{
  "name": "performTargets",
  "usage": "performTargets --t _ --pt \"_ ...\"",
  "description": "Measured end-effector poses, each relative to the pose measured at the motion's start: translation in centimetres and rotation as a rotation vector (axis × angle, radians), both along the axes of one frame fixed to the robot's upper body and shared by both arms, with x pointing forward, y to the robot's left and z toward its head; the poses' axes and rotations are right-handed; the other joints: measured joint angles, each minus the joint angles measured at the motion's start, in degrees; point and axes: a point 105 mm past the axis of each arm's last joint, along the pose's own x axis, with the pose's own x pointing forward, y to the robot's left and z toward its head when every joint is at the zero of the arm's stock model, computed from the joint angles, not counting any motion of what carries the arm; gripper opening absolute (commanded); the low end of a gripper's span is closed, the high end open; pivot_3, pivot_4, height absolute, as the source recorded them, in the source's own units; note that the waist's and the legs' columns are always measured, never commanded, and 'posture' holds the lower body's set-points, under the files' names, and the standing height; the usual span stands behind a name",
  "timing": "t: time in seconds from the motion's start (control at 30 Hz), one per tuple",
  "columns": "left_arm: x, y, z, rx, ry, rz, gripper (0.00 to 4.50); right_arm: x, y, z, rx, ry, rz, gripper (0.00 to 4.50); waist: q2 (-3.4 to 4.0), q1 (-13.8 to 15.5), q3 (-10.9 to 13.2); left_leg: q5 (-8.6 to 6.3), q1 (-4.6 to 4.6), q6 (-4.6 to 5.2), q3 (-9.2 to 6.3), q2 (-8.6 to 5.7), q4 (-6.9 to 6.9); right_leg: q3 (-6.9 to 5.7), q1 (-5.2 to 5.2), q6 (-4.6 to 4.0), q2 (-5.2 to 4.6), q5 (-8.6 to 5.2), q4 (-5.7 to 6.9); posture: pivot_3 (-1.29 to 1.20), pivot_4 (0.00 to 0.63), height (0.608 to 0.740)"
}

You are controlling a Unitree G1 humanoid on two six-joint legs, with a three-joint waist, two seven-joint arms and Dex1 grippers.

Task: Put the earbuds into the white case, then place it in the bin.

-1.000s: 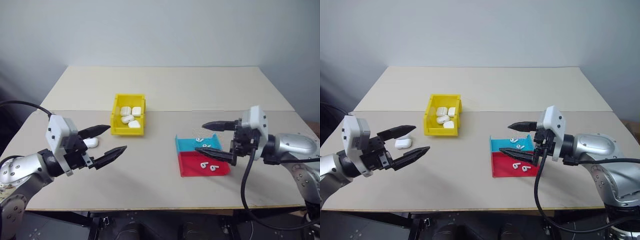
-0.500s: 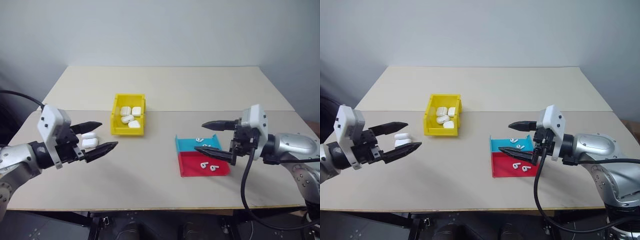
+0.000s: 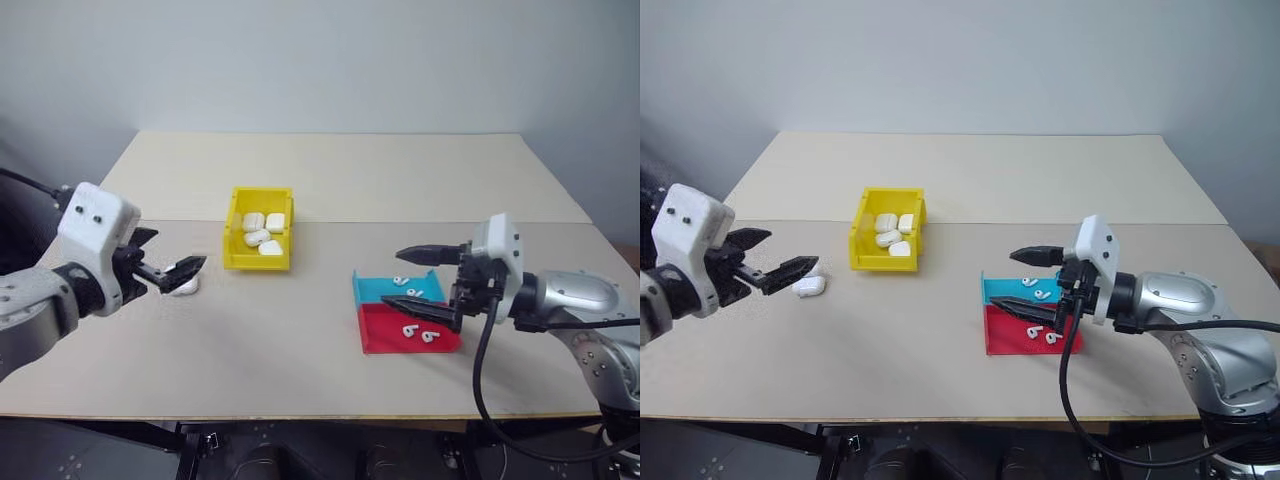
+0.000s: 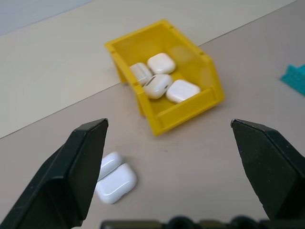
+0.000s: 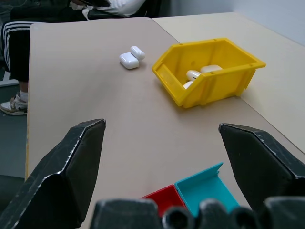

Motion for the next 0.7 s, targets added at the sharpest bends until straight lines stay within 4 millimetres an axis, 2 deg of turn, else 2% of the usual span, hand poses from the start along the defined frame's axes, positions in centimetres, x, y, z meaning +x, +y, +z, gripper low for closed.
performTargets --t 0.2,0.3,0.53,0.7 --pt "2.0 1.2 -2.1 -0.032 0.291 0.148 4.5 0.2 0.0 0.3 0.007 0.009 0.002 4.44 -0.16 -0.1 0.0 0.03 0.05 -0.03 -0.13 -0.03 -0.03 0.04 0.01 0.0 -0.01 0.0 0.06 0.0 0.15 0.74" --pt "3.2 1.6 -1.8 -0.035 0.304 0.247 4.5 0.2 0.1 0.3 0.011 0.014 0.006 4.44 -0.31 -0.1 0.1 0.03 0.04 -0.04 -0.18 -0.04 -0.04 0.06 0.0 0.0 -0.05 0.01 0.04 0.0 0.15 0.74" --pt "4.8 2.6 -3.8 -0.102 0.431 0.567 4.5 0.3 0.3 0.3 0.019 0.014 0.004 4.44 -0.36 0.2 0.1 0.1 0.21 -0.14 -0.21 -0.18 -0.05 0.08 0.11 -0.01 -0.21 0.01 0.11 0.0 0.15 0.74" --pt "5.9 3.3 -5.5 -0.13 0.52 0.706 4.5 0.3 0.5 0.4 0.024 0.013 0.013 4.44 -0.37 0.3 0.1 0.21 0.17 -0.33 -0.13 -0.22 -0.1 0.07 0.1 0.0 -0.2 0.01 0.05 0.0 0.15 0.74"
